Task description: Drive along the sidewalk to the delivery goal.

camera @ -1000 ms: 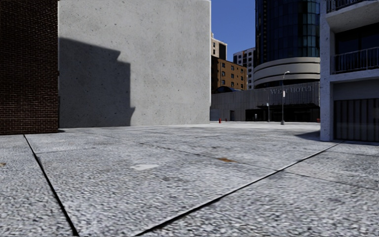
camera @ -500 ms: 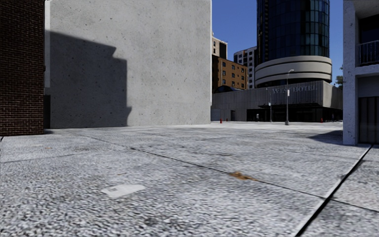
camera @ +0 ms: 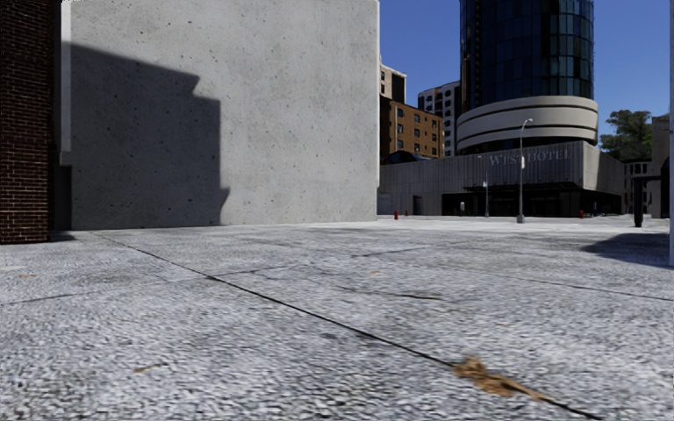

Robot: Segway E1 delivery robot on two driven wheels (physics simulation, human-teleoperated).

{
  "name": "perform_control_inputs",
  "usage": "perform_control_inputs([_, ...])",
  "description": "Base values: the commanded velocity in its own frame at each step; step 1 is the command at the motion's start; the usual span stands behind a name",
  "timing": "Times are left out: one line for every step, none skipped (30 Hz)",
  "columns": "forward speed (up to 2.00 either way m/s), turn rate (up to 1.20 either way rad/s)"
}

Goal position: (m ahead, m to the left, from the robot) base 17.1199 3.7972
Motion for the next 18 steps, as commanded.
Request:
perform_control_inputs([2.00, 0.00])
perform_control_inputs([2.00, 0.00])
perform_control_inputs([2.00, 0.00])
perform_control_inputs([2.00, 0.00])
perform_control_inputs([2.00, 0.00])
perform_control_inputs([2.00, 0.00])
perform_control_inputs([2.00, 0.00])
perform_control_inputs([2.00, 0.00])
perform_control_inputs([2.00, 0.00])
perform_control_inputs([2.00, 0.00])
perform_control_inputs([2.00, 0.00])
perform_control_inputs([2.00, 0.00])
perform_control_inputs([2.00, 0.00])
perform_control_inputs([2.00, 0.00])
perform_control_inputs([2.00, 0.00])
perform_control_inputs([2.00, 0.00])
perform_control_inputs([2.00, 0.00])
perform_control_inputs([2.00, 0.00])
